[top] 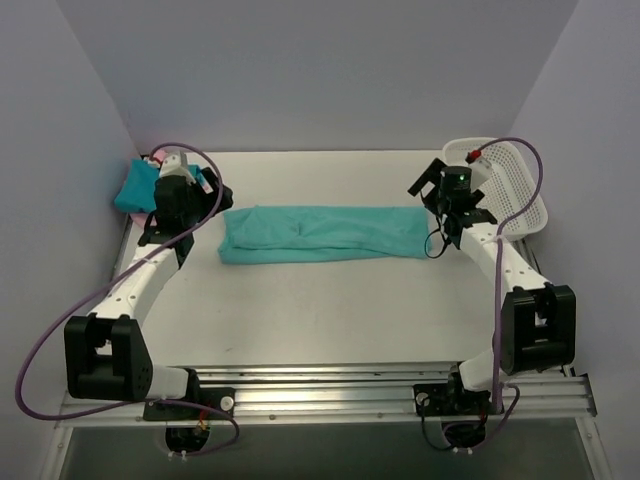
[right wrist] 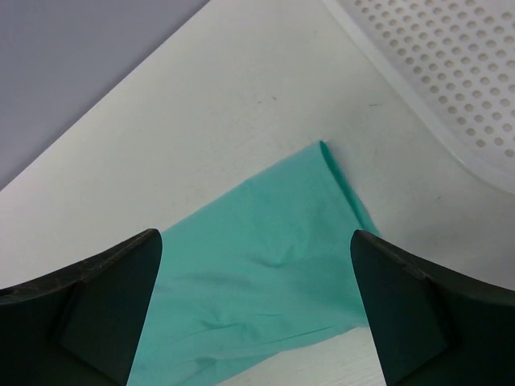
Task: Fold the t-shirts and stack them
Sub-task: Fold the tshirt
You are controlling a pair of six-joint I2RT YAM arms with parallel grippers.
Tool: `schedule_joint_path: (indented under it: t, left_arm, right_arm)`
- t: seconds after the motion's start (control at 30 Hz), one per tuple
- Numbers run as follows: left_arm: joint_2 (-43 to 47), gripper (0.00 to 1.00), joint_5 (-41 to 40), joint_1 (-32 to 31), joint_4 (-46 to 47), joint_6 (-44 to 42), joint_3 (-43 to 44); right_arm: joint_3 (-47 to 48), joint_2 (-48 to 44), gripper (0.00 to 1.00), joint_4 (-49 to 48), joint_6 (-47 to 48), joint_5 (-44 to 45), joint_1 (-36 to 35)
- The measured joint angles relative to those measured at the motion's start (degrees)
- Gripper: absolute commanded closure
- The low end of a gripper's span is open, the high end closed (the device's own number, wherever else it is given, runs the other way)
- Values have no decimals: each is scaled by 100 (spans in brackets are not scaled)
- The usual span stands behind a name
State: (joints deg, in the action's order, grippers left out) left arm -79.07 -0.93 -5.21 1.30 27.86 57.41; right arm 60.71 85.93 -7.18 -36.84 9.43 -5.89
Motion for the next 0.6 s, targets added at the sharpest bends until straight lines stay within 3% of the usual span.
schedule_joint_path:
  t: [0.17,0.3,0.4,0.43,0.5,0.6]
  left_arm:
    - [160,6,9,-210,168,203,-719]
    - [275,6,-90,-546,164,542,-1331]
    - [271,6,-219,-826,238,789,-1506]
    - [240,6,-262,-894,254,857,-1513]
    - [114,6,-332,-988,380,977,-1510]
    - [-245,6,-385,-1014,599,1126,-1519]
  right_arm:
    - [2,-109,0,-46,42,-179,-271]
    - [-9,168,14,-199,81,-367,-278]
    - [96,706,41,-337,103,-557,-278]
    - [188,960,60,-350,116,-619,-278]
    - [411,1456,86,-389,162,-728,-278]
    - [686,2100,100,-420,210,-901,-278]
